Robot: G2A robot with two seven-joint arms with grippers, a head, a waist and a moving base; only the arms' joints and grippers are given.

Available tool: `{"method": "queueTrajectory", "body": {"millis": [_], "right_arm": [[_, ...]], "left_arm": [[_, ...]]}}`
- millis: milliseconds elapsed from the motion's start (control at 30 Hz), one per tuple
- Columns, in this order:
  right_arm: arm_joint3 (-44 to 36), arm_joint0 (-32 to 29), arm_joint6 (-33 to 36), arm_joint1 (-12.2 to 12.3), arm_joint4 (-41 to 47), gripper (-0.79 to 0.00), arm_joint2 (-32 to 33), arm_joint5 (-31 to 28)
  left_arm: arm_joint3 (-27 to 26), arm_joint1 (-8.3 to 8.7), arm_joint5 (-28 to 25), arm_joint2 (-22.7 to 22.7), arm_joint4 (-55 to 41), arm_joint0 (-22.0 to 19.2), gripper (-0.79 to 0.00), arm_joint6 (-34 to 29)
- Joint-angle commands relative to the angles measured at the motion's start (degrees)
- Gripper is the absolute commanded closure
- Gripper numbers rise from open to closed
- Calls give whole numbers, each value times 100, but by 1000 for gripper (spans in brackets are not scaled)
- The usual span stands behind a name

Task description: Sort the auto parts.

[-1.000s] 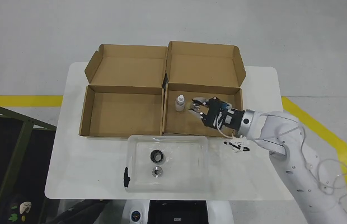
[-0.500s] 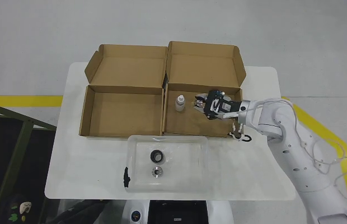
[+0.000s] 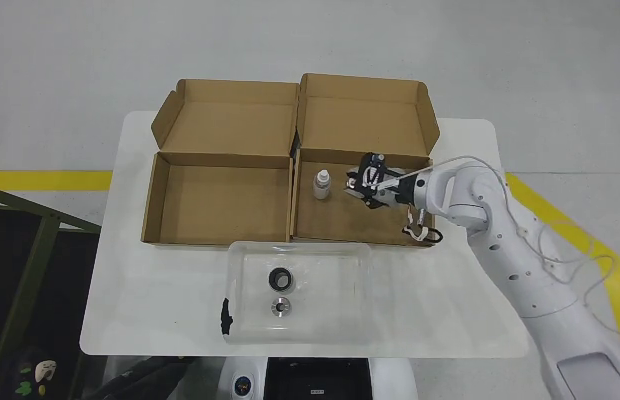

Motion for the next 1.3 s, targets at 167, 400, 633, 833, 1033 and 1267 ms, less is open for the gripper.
{"method": "queueTrajectory", "body": {"millis": [167,400,633,833,1033,1267], "right_arm": [[381,182,-132,-90,-83,0,-289,56],[679,346,-158,-161,-122,0,-483,55],[868,464,-164,-219,-133,0,-622,39],[1036,529,-102,-268,-142,0,-762,15],[1200,602,-72,-323,-147,0,-890,11],[1276,666,-52,-361,-213,-102,-961,40]], "left_arm": [[0,0,0,0,0,0,-785,0],[0,0,0,0,0,0,-785,0],[0,0,0,0,0,0,-785,0],[0,0,0,0,0,0,-785,0],[0,0,0,0,0,0,-785,0],[0,0,0,0,0,0,-785,0]]}}
